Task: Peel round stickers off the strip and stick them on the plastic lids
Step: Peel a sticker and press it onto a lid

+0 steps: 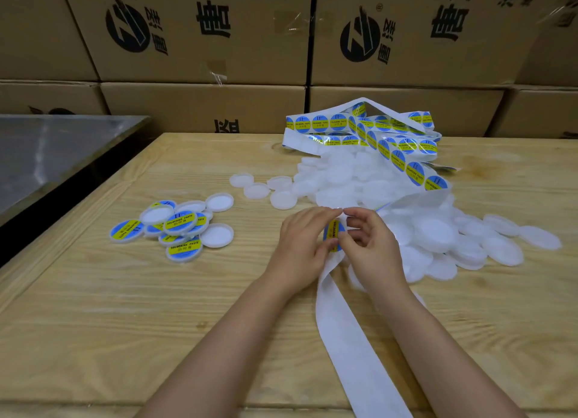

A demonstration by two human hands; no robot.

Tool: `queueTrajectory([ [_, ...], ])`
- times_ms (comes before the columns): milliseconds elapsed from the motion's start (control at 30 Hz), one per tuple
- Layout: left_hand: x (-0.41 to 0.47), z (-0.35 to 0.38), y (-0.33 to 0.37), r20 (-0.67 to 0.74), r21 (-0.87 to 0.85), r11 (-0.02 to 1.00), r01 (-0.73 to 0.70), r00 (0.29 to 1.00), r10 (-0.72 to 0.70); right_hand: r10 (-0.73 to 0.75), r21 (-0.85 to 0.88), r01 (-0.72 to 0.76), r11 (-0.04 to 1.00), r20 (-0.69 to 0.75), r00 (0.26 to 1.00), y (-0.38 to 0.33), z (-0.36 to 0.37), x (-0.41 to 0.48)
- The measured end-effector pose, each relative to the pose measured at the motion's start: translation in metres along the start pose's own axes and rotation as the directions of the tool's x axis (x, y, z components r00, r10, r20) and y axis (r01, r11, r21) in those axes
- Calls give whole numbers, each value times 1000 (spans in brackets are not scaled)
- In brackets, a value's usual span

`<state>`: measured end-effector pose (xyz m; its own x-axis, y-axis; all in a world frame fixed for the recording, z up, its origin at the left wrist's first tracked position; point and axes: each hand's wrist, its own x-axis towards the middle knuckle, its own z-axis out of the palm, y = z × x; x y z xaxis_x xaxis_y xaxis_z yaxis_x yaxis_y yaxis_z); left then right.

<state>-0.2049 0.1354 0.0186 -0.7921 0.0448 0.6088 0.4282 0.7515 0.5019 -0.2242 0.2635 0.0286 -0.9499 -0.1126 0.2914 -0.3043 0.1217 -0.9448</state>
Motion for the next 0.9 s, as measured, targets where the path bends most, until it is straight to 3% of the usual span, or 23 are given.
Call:
queueTrajectory([
  [167, 0, -2, 2, -61, -73, 996, 53, 996, -58, 28, 88, -26, 996, -25, 999, -2, 1, -1],
  [367, 0, -2, 3, -111, -124, 979, 164, 978, -178, 73, 54, -69, 996, -76, 994, -2, 0, -1],
  [633, 0, -4, 0, -178, -180, 979, 98, 975, -130, 144, 67, -134, 989, -176, 974, -1, -3, 3],
  [900, 2, -8, -1, -217, -383, 901, 203, 929, -301, 158, -62, -188, 980, -321, 934, 1, -14, 8],
])
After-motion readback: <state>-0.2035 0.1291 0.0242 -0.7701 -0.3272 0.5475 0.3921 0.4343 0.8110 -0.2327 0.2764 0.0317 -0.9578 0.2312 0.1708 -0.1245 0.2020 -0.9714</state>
